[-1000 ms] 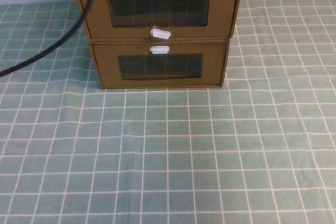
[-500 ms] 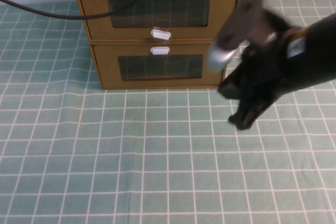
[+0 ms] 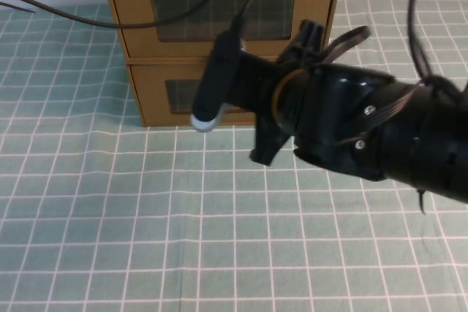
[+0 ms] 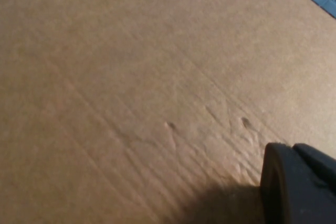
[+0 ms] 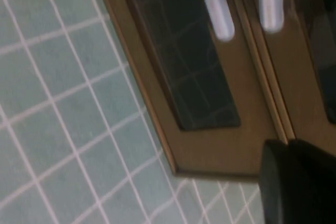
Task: Open the shoe box
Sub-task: 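Pull the top drawer of the cardboard box fully open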
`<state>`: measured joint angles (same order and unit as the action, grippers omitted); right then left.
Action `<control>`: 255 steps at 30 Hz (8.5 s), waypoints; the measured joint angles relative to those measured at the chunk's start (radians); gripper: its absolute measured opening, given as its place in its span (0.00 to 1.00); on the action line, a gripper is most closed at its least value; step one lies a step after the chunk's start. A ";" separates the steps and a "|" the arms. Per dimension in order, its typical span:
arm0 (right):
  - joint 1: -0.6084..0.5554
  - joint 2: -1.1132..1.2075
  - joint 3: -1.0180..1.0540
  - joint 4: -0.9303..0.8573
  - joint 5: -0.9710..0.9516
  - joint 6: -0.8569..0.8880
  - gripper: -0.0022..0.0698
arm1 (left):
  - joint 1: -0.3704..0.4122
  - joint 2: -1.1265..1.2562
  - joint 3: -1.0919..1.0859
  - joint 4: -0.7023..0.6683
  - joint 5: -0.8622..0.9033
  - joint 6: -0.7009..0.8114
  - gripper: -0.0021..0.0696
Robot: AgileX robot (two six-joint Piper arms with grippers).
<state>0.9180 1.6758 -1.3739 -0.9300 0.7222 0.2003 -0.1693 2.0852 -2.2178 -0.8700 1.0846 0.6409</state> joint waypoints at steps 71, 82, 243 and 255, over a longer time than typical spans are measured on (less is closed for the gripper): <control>-0.084 0.444 -0.299 -0.668 -0.093 0.406 0.21 | 0.003 0.025 -0.008 -0.058 0.030 0.011 0.02; -0.003 0.373 -0.204 -0.538 -0.059 0.321 0.02 | 0.005 0.034 -0.008 -0.080 0.040 0.008 0.02; 0.466 -1.507 0.897 -0.216 0.524 0.820 0.01 | 0.002 -1.693 1.335 0.669 -0.055 -0.474 0.02; 0.466 -1.521 0.897 -0.193 0.525 0.820 0.01 | 0.002 -1.693 1.449 0.679 -0.042 -0.477 0.02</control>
<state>1.3841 0.1552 -0.4768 -1.1234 1.2477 1.0204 -0.1673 0.3926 -0.7684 -0.1906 1.0431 0.1644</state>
